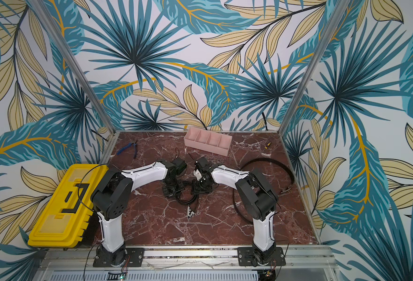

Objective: Place the belts into the storage roll
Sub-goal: Pick up the belt from the center of the board.

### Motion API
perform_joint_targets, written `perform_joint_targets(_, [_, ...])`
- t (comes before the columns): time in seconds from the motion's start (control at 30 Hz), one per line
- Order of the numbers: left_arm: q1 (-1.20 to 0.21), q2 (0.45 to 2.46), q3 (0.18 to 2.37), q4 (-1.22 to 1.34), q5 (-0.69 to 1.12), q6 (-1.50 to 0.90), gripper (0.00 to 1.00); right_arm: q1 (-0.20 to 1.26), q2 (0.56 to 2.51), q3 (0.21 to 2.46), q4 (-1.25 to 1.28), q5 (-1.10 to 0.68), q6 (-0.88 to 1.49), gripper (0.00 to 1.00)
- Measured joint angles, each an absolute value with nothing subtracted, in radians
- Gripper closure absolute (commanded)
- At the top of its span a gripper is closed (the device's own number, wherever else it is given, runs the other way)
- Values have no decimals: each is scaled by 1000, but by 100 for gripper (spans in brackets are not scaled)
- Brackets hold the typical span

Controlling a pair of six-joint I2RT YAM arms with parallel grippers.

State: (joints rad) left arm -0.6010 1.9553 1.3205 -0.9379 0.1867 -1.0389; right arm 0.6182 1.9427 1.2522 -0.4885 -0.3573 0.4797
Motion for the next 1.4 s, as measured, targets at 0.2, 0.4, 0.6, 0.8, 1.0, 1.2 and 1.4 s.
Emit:
perform_joint_targets(0.2, [-607, 1954, 1320, -935, 178, -1069, 100, 625, 1943, 1266, -493, -308, 517, 65])
perform_joint_targets(0.4, [-623, 1952, 1321, -927, 168, -1135, 100, 635, 1946, 1268, -499, -260, 561, 81])
perform_joint_targets(0.6, [-653, 1953, 1326, -916, 169, -1150, 93, 648, 1952, 1286, -532, -205, 584, 96])
perform_joint_targets(0.8, [-655, 1936, 1317, -884, 169, -1114, 56, 651, 1953, 1305, -566, -160, 583, 100])
perform_joint_targets(1.0, [-637, 1780, 1255, -870, 168, -1081, 32, 650, 1953, 1338, -578, -137, 582, 100])
perform_joint_targets(1.2, [-588, 1613, 1175, -856, 178, -1063, 23, 637, 1953, 1348, -601, -112, 576, 100])
perform_joint_targets(1.4, [-535, 1415, 1102, -860, 169, -1038, 6, 576, 1947, 1353, -645, -46, 532, 100])
